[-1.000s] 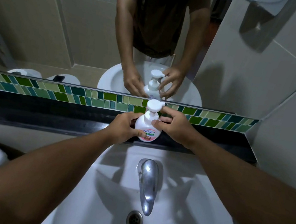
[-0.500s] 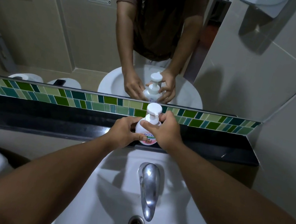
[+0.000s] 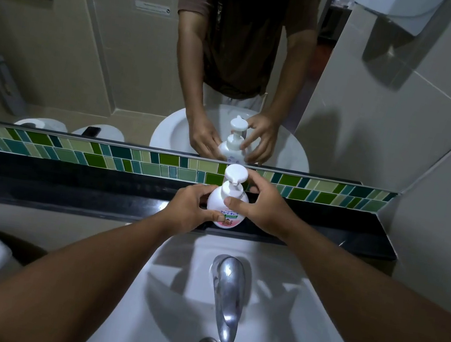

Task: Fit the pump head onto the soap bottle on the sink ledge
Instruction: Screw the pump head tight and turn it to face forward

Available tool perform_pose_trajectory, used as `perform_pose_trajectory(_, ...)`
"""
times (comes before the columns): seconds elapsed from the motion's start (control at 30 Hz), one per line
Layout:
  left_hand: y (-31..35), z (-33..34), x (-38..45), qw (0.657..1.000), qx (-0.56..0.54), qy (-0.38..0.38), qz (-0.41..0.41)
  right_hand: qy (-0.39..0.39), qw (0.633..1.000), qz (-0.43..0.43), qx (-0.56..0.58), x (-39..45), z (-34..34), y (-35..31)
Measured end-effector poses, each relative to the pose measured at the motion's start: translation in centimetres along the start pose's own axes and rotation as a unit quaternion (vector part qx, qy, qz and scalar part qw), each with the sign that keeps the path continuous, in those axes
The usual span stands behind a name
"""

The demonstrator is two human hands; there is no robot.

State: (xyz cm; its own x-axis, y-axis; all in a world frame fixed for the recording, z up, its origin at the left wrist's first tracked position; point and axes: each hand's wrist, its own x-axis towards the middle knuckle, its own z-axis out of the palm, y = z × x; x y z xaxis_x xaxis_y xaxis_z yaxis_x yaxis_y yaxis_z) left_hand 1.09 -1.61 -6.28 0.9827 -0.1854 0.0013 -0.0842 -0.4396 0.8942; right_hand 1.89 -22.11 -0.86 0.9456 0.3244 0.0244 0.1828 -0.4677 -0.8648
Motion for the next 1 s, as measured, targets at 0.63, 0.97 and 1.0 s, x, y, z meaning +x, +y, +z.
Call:
perform_pose_trajectory(0.63, -0.7, 0.2, 0.1, 0.999, 0.037, 0.019, 0.006, 0.176, 0.98, 0.082, -0.047, 1.1, 4.2, -1.2)
perform_pose_trajectory(0.97, -0.7, 0.0, 0.3, 1.0, 0.026, 0.005, 0.012, -0.068, 0.995, 0.048, 0.063, 1.0, -1.0, 0.5)
perform_pose_trajectory(1.0, -0.6, 0.1, 0.3, 1.0, 0.024, 0.008, 0.009, -0.1, 0.992, 0.046, 0.068, 1.2, -1.6, 0.4)
